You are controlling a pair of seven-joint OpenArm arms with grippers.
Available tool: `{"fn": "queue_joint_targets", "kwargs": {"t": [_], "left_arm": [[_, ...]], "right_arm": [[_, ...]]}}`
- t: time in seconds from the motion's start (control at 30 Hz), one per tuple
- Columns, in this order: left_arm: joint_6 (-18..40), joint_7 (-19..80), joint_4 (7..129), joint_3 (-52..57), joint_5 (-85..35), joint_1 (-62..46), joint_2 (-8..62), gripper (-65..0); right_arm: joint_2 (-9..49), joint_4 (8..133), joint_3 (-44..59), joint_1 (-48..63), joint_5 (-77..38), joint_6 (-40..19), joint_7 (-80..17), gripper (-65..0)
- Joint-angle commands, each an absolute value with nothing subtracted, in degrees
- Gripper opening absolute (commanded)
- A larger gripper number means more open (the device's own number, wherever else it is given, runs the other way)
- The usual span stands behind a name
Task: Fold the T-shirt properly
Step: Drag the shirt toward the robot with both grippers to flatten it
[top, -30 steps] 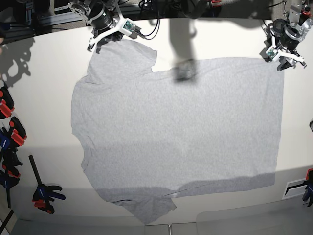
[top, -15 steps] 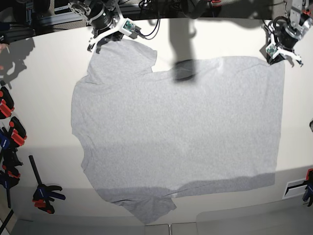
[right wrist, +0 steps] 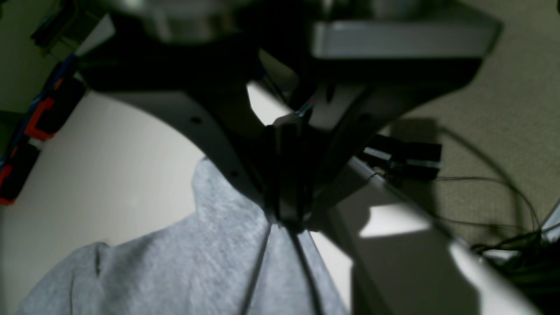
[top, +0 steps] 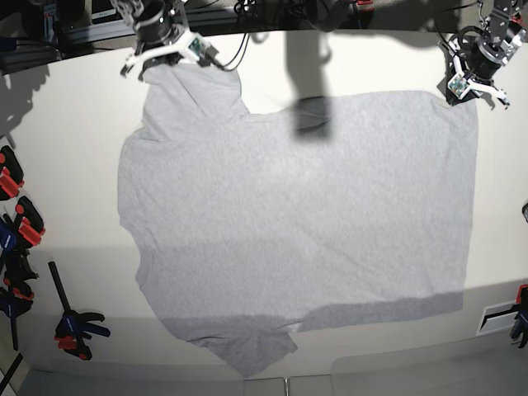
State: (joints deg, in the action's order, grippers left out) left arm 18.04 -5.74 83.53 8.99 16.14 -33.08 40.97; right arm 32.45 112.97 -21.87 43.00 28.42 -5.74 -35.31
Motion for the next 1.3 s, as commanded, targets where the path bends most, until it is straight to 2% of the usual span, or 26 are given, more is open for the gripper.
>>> {"fn": "queue_joint_targets", "kwargs": {"t": [0.0,0.27,0.43,0.57,0.87,0.93,0.97,1.03,1.1,1.27], "left_arm": [[18.2,-5.3,85.6,9.3,15.8,-34.2,42.0,-65.0],[18.0,5.6,97.2,9.4,16.0,-37.9,41.9,-65.0],[11.7,8.2,100.3,9.4,16.0,-41.6,42.0,-65.0],[11.7,8.2,101.8,9.4,17.1,-45.3,41.9,-65.0],[11.3,6.1,102.5,9.4,19.2,-45.5,41.8,-65.0],[11.3,6.1,102.5,9.4,19.5,-45.5,41.8,-65.0],[11.3,6.0,102.5,9.4,19.5,-45.5,41.8,-65.0],[11.3,6.0,102.5,9.4,19.4,-45.6,41.8,-65.0],[11.3,6.0,102.5,9.4,19.4,-45.5,41.8,-65.0],[11.3,6.0,102.5,9.4,19.4,-45.5,41.8,-65.0]], "right_arm": [[33.2,115.0,-21.7,44.5,30.1,-4.1,-35.2,-65.0],[33.4,120.7,-21.7,52.8,38.7,2.7,-37.1,-65.0],[33.4,121.3,-21.7,57.1,46.5,9.5,-38.9,-65.0],[34.3,121.3,-21.7,59.5,49.8,13.0,-40.0,-65.0],[35.2,121.3,-21.7,56.7,47.7,13.3,-39.9,-65.0],[35.2,121.3,-21.7,55.3,45.2,9.8,-39.6,-65.0],[35.2,121.3,-21.7,54.8,43.5,7.6,-39.4,-63.1],[35.2,121.3,-21.7,54.0,40.0,3.8,-38.7,-47.0],[35.2,121.3,-21.7,54.0,39.4,1.7,-38.5,-35.9],[35.2,121.3,-21.7,54.0,39.1,1.6,-35.8,-34.4]]}}
